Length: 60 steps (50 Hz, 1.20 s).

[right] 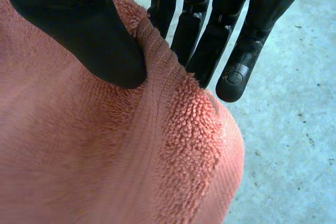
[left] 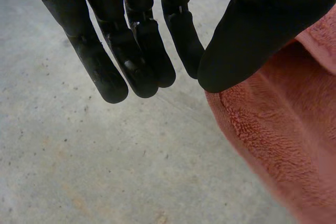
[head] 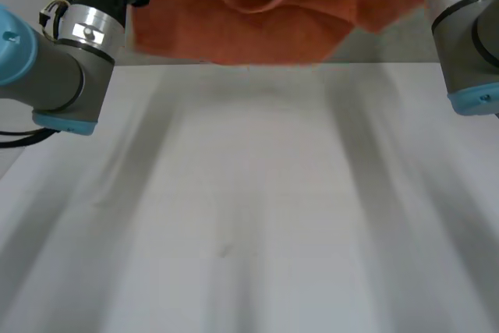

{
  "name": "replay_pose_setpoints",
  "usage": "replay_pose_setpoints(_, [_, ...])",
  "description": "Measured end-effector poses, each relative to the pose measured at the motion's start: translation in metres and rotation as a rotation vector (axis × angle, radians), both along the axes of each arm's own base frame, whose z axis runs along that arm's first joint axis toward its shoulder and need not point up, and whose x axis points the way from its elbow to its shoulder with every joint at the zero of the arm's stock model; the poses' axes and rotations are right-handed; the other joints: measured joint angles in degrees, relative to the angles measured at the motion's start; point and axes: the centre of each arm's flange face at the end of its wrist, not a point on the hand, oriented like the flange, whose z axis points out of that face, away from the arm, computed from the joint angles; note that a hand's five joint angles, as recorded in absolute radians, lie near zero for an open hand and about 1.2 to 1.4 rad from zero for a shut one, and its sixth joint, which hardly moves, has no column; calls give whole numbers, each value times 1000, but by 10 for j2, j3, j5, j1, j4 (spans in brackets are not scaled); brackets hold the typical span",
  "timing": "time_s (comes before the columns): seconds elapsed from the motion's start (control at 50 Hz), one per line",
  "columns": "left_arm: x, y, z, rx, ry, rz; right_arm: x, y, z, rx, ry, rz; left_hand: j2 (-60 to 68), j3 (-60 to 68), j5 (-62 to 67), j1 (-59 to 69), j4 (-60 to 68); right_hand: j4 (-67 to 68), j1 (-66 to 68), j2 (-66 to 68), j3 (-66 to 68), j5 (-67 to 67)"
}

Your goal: Fold the laundry

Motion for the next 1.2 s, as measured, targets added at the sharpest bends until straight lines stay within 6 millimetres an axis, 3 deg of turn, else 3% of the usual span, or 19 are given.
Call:
replay_pose_setpoints(0.04, [1,2,-3,16,-1,-3,0,2,-3,15,-3,6,0,0,0,0,0,0,0,0,0,0])
replay_pose_setpoints(0.1, [5,18,-40,155,-44,-12,-3,10,-37,156,18,36,0,1,0,0,0,0,0,0,2,0])
replay_pose_setpoints(0.12, [5,18,-40,155,-44,-12,-3,10,-37,156,18,36,0,1,0,0,0,0,0,0,2,0])
replay_pose_setpoints(0.14, [7,28,-68,254,-88,-9,-4,15,-60,257,53,52,0,1,0,0,0,0,0,0,2,0])
replay_pose_setpoints(0.16, [7,28,-68,254,-88,-9,-4,15,-60,257,53,52,0,1,0,0,0,0,0,0,2,0])
replay_pose_setpoints(0.18, [10,39,-93,341,-132,-6,-5,20,-81,348,87,65,0,1,0,0,0,0,0,0,2,0])
replay_pose_setpoints(0.2, [10,43,-102,371,-149,-5,-5,22,-91,390,104,72,0,1,0,0,0,0,0,0,2,0])
replay_pose_setpoints(0.24, [15,65,-142,514,-238,1,-7,31,-131,563,167,91,0,1,0,0,1,0,0,0,2,0])
replay_pose_setpoints(0.3, [19,88,-172,626,-319,-1,-10,40,-168,717,220,103,1,1,0,0,2,-15,0,-5,-10,-2])
replay_pose_setpoints(0.36, [21,108,-190,695,-374,-12,-12,49,-192,824,254,108,1,1,0,0,2,-34,0,-15,-25,-3])
replay_pose_setpoints(0.42, [20,118,-195,718,-395,-23,-15,55,-206,883,271,110,1,1,0,0,2,-63,-2,-46,-54,-36])
replay_pose_setpoints(0.48, [19,121,-193,713,-395,-30,-16,60,-212,907,278,111,1,1,0,0,2,-80,-12,-64,-72,-51])
replay_pose_setpoints(0.52, [18,122,-188,700,-388,-32,-18,65,-213,921,282,112,1,1,0,0,2,-175,-100,-160,-168,-145])
replay_pose_setpoints(0.6, [18,121,-184,688,-380,-32,-21,69,-209,919,279,110,1,1,0,0,2,-185,-109,-171,-178,-156])
replay_pose_setpoints(0.62, [18,120,-182,683,-377,-31,-24,71,-205,913,273,107,1,1,0,0,2,-323,-219,-304,-315,-298])
replay_pose_setpoints(0.64, [18,120,-182,682,-376,-31,-26,71,-203,908,269,105,1,1,0,0,2,-331,-226,-309,-321,-307])
replay_pose_setpoints(0.84, [20,118,-183,687,-375,-26,-50,83,-166,832,210,124,1,1,0,0,2,-338,-234,-310,-327,-317])
replay_pose_setpoints(1.2, [20,119,-187,699,-380,-27,-59,88,-182,831,271,182,1,1,0,0,2,-338,-234,-310,-328,-318])
